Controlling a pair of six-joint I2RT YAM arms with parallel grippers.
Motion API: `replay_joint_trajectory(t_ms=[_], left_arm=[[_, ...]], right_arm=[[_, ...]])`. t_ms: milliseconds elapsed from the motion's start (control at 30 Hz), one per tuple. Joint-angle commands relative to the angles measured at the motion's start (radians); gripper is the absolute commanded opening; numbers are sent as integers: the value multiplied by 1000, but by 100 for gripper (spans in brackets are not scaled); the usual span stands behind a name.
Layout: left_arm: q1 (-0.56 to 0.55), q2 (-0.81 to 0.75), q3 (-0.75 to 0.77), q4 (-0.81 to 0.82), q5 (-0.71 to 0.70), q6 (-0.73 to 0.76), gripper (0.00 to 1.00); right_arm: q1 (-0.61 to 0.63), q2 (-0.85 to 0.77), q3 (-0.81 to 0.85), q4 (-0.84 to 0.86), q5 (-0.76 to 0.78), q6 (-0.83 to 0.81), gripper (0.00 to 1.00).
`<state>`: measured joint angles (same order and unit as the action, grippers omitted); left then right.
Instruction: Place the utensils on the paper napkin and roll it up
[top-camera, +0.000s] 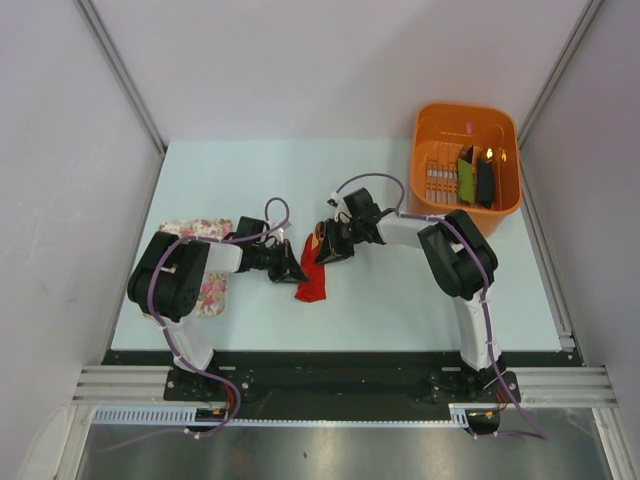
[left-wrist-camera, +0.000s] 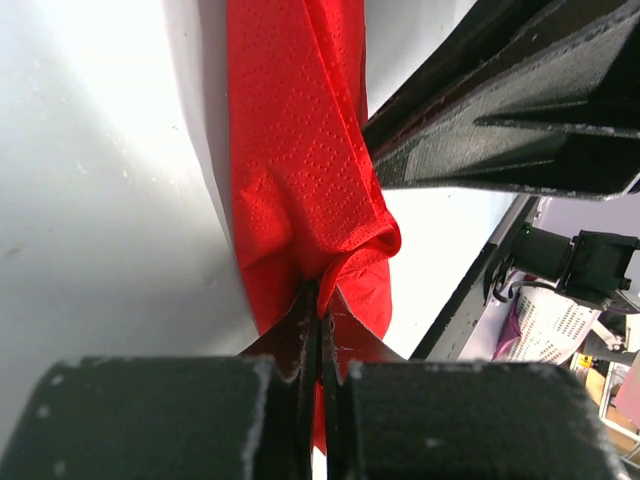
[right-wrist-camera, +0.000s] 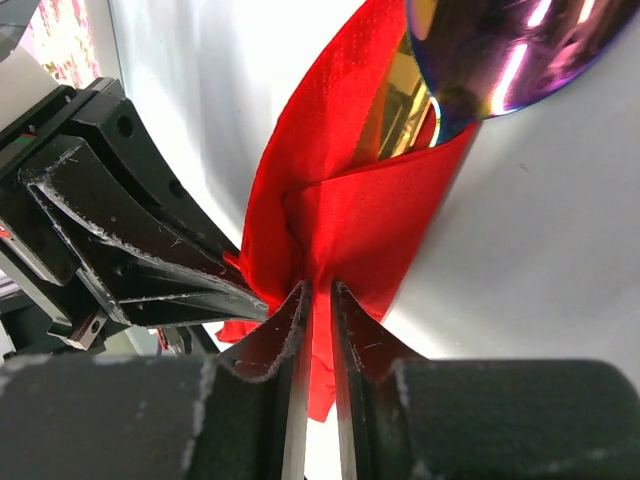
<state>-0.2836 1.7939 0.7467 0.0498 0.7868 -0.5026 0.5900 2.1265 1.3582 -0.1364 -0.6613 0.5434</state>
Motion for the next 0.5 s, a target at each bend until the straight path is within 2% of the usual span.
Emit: replay_joint_trajectory(t_ms=[0, 167, 467], left_arm=[[-3, 22, 13, -21, -92, 49, 0], [-3, 19, 6, -22, -90, 52, 0], [-3, -19, -10, 57, -8, -17, 0]], right_arm=[[14, -23, -2, 43, -18, 12, 17], [31, -20, -5, 50, -9, 12, 17], [27, 38, -11, 1, 74, -34, 8]])
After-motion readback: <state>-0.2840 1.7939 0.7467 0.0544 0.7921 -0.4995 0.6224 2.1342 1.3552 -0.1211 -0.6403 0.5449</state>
